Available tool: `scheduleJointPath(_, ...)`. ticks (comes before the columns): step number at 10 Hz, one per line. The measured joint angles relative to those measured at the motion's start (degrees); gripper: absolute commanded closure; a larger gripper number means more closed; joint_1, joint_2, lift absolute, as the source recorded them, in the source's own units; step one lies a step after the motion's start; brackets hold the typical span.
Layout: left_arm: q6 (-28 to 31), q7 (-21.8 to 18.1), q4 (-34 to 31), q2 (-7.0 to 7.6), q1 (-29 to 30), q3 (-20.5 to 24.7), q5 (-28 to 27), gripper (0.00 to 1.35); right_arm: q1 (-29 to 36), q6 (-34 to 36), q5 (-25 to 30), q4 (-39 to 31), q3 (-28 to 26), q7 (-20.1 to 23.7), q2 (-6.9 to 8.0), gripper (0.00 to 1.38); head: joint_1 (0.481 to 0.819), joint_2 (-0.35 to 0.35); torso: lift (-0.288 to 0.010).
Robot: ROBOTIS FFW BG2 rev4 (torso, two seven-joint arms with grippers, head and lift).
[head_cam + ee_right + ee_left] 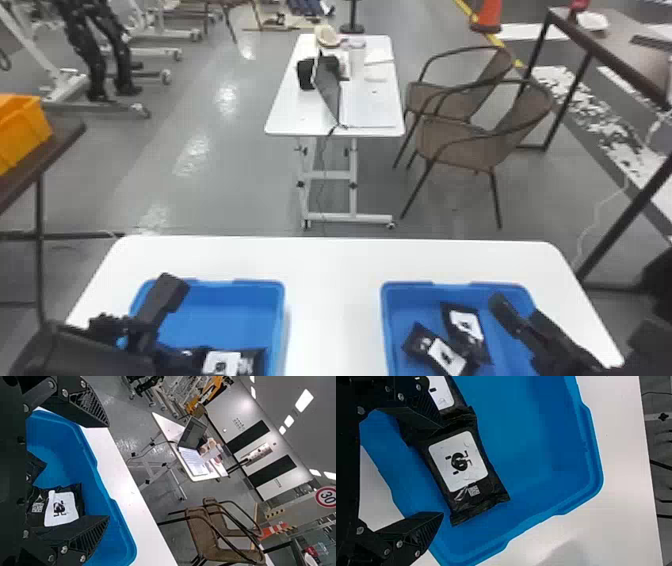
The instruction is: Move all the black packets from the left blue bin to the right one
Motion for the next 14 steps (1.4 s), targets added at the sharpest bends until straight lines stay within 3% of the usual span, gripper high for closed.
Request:
scheduleJointPath(2, -3.62, 2.93, 4.05, -0.25, -2.05, -0.32, 0.1, 0.27, -0.17, 0.0, -0.24, 0.36, 0.01, 0.5, 0.0, 0.21, 0.695, 0.021, 0.0)
scheduleJointPath(6, -12.15, 5.11, 16.94, 0.17, -7.05, -1.52, 3.8, 0.3, -0.59, 0.0, -0.75, 0.86, 0.01, 1.13, 0.0, 0.21, 0.695, -0.003, 0.0)
scheduleJointPath(7, -13.91, 5.38, 19.28, 0.03, -7.61, -1.48, 4.89, 0.5, -0.58, 0.0, -0.85, 0.96, 0.01, 1.18, 0.0, 0.21, 0.695, -0.011, 0.0)
scheduleJointPath(8, -15.03, 5.35, 20.59, -0.02, -8.02, -1.61, 5.62, 0.92, -0.56, 0.0, -0.92, 1.1, 0.01, 1.18, 0.0, 0.21, 0.695, -0.015, 0.0)
scheduleJointPath(9, -15.59, 5.17, 20.92, 0.08, -8.28, -2.16, 5.86, 1.12, -0.55, 0.0, -1.02, 1.17, 0.01, 1.22, 0.0, 0.21, 0.695, -0.022, 0.0)
scheduleJointPath(12, -16.15, 2.7, 19.86, 0.61, -8.89, -3.0, 5.44, 1.12, -0.56, 0.0, -1.33, 1.42, 0.11, 1.37, 0.0, 0.21, 0.695, -0.029, 0.0)
scheduleJointPath(14, -16.52, 1.38, 13.85, 0.55, -6.82, -1.24, 6.49, 1.12, -0.77, 0.0, -1.38, 1.55, 0.25, 1.58, 0.0, 0.21, 0.695, -0.026, 0.0)
